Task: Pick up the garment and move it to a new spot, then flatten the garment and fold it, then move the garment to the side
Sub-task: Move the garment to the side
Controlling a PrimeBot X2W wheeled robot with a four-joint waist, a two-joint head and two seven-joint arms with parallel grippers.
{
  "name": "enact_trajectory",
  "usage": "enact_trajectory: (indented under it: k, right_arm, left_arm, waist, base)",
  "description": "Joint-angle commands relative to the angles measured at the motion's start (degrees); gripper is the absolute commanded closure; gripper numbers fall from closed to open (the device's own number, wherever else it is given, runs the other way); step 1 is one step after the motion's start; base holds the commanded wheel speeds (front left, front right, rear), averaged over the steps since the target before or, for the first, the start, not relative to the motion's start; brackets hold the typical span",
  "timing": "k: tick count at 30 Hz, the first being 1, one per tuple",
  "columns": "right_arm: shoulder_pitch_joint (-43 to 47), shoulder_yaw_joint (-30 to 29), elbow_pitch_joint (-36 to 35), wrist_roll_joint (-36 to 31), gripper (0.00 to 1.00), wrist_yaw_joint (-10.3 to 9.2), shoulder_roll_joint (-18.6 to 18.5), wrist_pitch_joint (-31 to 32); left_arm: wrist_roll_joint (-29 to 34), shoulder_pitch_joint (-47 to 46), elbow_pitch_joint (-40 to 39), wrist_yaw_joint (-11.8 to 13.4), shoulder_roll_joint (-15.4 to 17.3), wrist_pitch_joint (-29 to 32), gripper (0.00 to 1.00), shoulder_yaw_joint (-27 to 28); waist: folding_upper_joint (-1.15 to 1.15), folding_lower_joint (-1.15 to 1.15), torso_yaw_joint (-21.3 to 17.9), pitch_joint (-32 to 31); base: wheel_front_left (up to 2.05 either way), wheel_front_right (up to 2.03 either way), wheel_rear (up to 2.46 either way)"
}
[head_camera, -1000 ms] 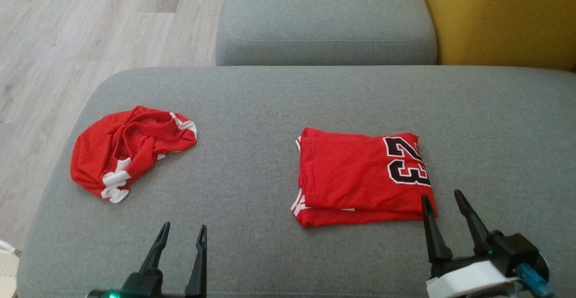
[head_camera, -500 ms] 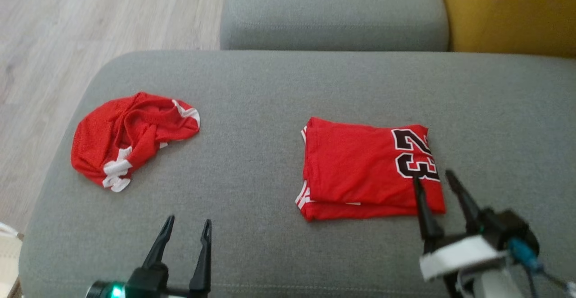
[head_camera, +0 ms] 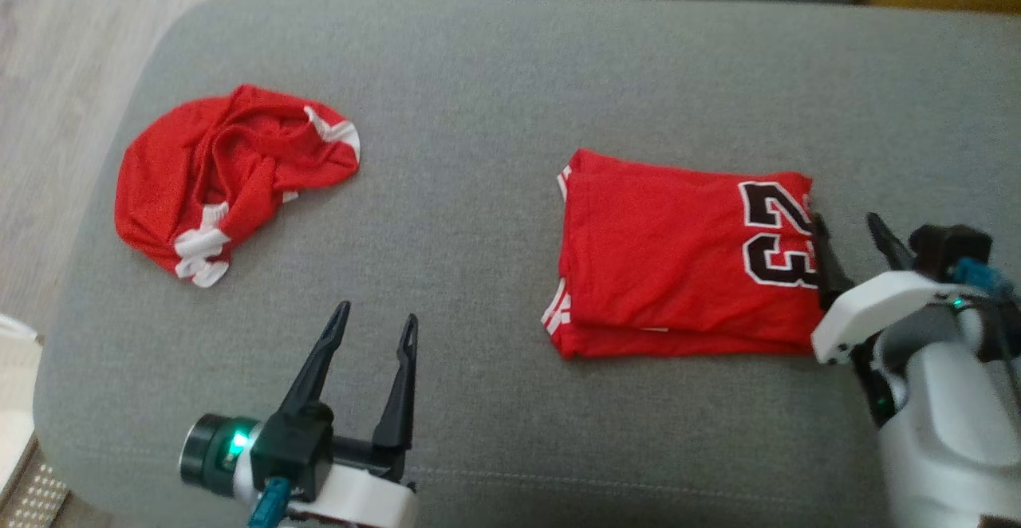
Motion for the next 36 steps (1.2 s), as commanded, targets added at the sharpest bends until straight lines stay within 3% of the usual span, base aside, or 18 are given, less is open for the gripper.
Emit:
enact_trajectory:
  k: [1, 12, 20, 25, 31, 34, 36]
  right_arm:
    - [-1.79, 0.46, -0.44, -1.15, 0.0, 0.11, -1.02, 1.4]
    - [-4.78, -1.22, 1.67, -1.23, 0.0, 0.11, 0.07, 7.83]
    - [-1.63, -2.7, -8.28, -1.89, 0.0, 0.11, 0.9, 7.9]
    - [2.68, -0.25, -14.26, -0.13, 0.0, 0.11, 2.06, 13.25]
    - [6.07, 1.83, -16.66, 2.03, 0.0, 0.11, 1.84, 20.08]
    - [6.03, 2.37, -16.98, 2.51, 1.0, 0.11, 1.28, 21.31]
    - [5.73, 2.86, -16.98, 3.02, 1.0, 0.11, 0.72, 21.88]
  left_arm:
    - [0.11, -2.79, -1.81, -0.11, -0.6, -0.52, 0.0, 1.14]
    - [-0.17, -6.13, -1.14, -0.05, -0.88, -0.52, 0.0, 0.07]
    - [0.26, -7.52, -0.98, 0.12, -0.88, -0.52, 0.0, -0.25]
    - [0.18, -7.92, -0.76, 0.2, -0.89, -0.52, 0.0, -0.51]
    - [0.05, -8.48, -0.65, -0.04, -0.74, -0.52, 0.0, -0.72]
    - [0.06, -8.72, -0.66, 0.0, -0.64, -0.52, 0.0, -0.63]
    - [0.14, -8.8, -0.74, 0.09, -0.62, -0.52, 0.0, -0.64]
  waist:
    - [0.0, -0.01, 0.7, 1.94]
    - [0.0, -0.01, 1.18, 5.89]
    - [0.0, -0.01, 0.4, 6.98]
    - [0.0, -0.01, -0.06, 7.17]
    - [0.0, -0.01, -0.27, 7.43]
    - [0.0, -0.01, -0.4, 7.63]
    - [0.0, -0.01, -0.58, 7.81]
  base:
    - [0.0, 0.0, 0.0]
    - [0.0, 0.0, 0.0]
    - [0.0, 0.0, 0.0]
    - [0.0, 0.0, 0.0]
    - [0.0, 0.0, 0.0]
    - [0.0, 0.0, 0.0]
    - [0.0, 0.0, 0.0]
